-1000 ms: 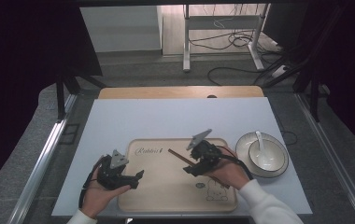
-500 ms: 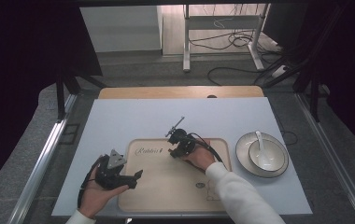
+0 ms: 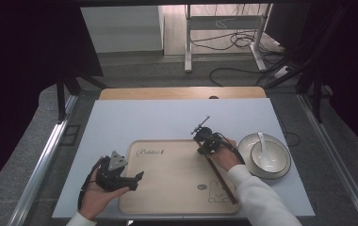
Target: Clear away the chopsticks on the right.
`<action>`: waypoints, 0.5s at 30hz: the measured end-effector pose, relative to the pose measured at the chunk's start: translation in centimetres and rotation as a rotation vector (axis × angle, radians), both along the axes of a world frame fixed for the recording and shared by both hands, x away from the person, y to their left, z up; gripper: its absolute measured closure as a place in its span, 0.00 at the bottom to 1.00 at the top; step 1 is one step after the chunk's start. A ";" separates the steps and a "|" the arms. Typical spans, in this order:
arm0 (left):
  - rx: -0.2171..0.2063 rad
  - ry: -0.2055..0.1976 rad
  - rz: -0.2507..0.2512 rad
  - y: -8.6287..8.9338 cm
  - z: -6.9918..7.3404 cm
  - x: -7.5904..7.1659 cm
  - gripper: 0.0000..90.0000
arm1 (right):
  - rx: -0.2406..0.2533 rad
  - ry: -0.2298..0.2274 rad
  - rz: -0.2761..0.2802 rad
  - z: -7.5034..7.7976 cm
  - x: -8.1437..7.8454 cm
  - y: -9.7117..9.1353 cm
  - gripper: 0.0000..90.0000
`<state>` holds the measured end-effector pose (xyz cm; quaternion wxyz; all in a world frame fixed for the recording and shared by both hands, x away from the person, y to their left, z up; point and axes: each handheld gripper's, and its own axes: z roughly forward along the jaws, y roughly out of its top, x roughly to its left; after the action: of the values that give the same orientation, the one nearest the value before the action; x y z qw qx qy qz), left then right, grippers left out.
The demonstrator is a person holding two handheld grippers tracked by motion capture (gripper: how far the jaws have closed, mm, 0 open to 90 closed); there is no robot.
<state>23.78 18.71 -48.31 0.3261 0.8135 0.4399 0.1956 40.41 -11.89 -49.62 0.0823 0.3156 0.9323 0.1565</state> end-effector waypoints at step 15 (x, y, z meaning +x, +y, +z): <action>0.005 0.001 -0.003 -0.1 0.0 0.1 0.14 | -0.052 -0.034 -0.065 1.2 -0.9 -4.7 0.99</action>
<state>23.85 18.59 -48.33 0.3243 0.8150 0.4384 0.1961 39.55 -16.57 -48.37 0.1112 0.3409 0.9237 0.1348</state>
